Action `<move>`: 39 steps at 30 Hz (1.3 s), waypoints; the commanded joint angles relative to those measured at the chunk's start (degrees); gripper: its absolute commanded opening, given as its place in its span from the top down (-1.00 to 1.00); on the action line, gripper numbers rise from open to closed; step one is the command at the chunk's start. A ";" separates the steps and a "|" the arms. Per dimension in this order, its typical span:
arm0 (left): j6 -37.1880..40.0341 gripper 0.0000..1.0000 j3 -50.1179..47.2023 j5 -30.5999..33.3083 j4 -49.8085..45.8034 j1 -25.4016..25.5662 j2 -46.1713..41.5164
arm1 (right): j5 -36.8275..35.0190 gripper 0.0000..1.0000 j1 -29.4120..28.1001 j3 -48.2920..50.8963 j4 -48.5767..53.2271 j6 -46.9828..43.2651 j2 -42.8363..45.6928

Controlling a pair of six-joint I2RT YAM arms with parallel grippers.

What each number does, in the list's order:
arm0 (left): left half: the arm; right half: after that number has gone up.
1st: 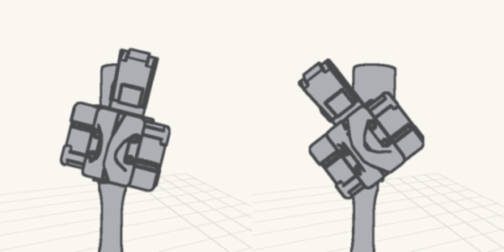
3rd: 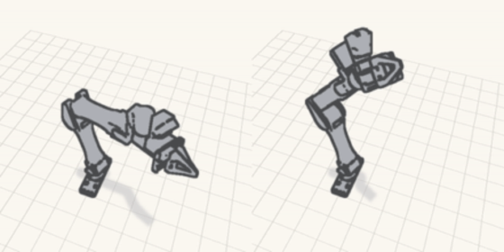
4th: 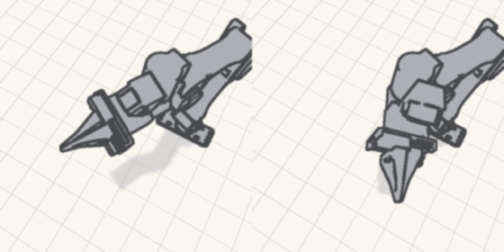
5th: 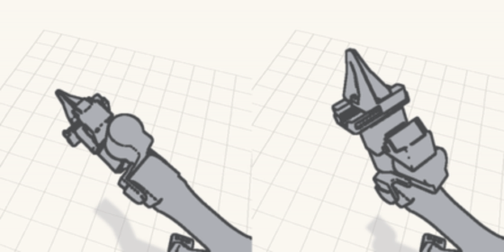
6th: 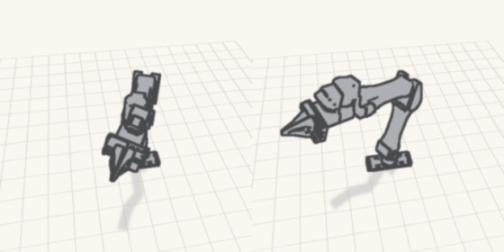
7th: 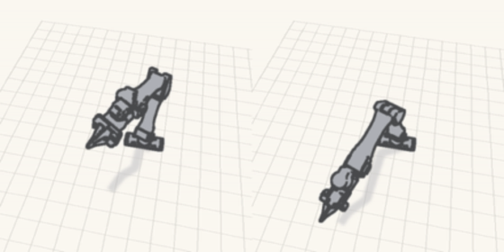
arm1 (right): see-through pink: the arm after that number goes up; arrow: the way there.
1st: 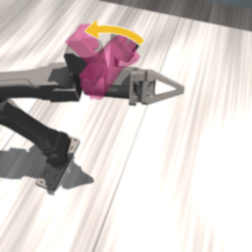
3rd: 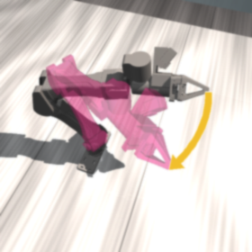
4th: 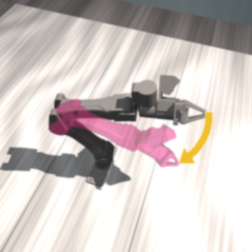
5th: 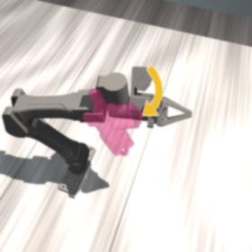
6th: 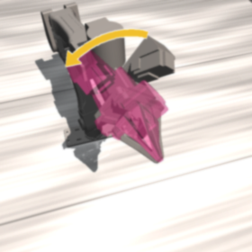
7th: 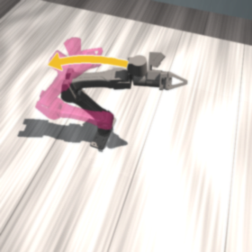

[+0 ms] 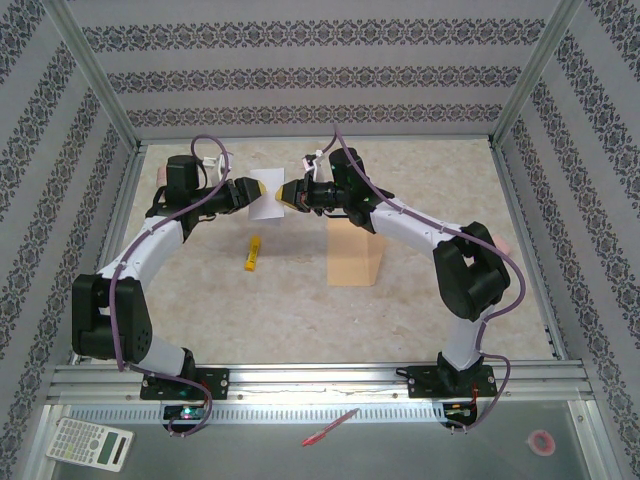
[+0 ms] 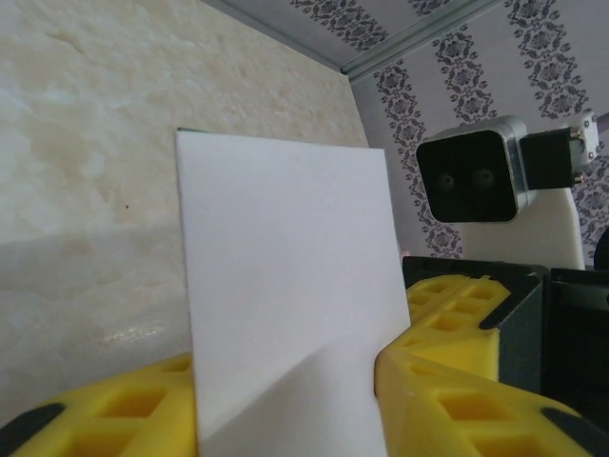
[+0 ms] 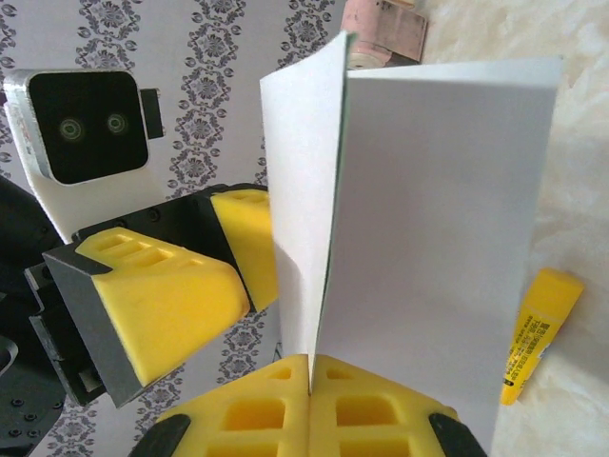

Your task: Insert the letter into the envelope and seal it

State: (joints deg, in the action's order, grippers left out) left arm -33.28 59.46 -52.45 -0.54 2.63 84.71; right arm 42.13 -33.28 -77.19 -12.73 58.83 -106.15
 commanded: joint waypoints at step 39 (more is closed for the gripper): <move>-20.55 1.00 -3.91 -12.68 34.11 1.47 1.85 | 15.09 -0.60 9.02 11.87 -36.79 10.24 3.42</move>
State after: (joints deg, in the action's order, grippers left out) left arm -51.11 55.81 -62.65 26.76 2.94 86.43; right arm 54.11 -23.99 -65.19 -38.41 65.36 -101.34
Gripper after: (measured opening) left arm 0.042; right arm 0.801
